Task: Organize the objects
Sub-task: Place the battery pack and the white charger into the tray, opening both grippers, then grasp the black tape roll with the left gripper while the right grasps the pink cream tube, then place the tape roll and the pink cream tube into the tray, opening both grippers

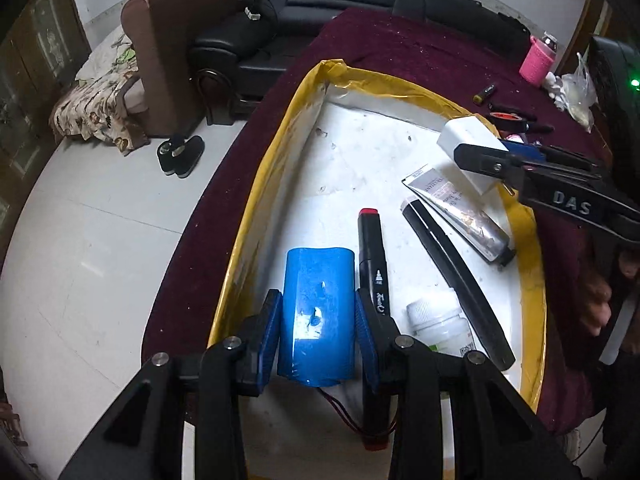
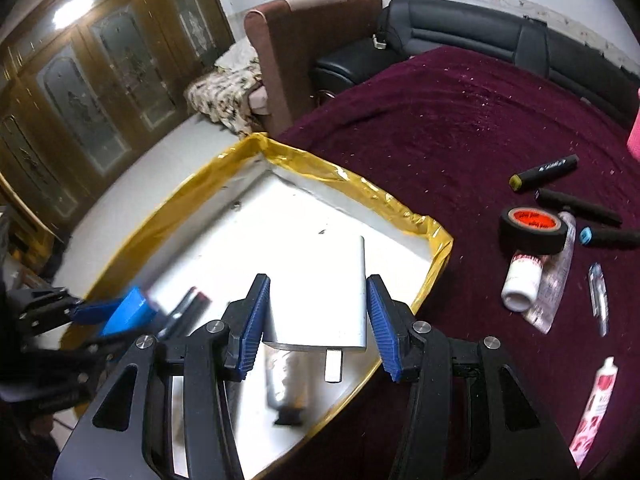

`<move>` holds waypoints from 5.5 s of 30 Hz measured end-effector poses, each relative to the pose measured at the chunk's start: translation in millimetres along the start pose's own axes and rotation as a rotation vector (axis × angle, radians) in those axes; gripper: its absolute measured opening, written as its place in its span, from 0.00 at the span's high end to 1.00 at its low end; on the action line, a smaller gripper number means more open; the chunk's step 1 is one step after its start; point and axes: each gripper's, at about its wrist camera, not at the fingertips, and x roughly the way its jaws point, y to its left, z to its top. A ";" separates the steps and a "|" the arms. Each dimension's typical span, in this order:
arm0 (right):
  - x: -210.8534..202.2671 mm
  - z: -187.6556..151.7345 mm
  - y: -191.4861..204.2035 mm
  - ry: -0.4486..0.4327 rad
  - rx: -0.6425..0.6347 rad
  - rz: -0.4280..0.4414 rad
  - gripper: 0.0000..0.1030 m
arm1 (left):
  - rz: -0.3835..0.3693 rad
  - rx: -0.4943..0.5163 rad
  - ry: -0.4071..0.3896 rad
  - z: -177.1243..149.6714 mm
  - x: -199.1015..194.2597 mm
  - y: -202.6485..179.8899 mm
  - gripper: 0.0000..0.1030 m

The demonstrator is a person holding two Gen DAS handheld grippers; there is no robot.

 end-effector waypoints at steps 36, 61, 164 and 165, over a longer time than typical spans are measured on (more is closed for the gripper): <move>-136.3 -120.9 -128.7 -0.146 0.312 -0.124 0.46 | -0.196 -0.030 -0.224 9.7 -48.9 -129.1 0.25; -98.6 -133.5 -194.7 -0.100 0.375 -0.120 0.70 | 0.044 0.145 -0.144 139.8 35.5 -239.6 0.25; -15.0 -25.1 24.4 0.040 -0.002 0.033 0.70 | 0.009 -0.059 -0.007 64.4 43.5 -13.5 0.88; -15.1 -24.6 24.4 0.039 -0.005 0.029 0.70 | 0.027 -0.049 -0.009 64.6 44.3 -14.7 0.88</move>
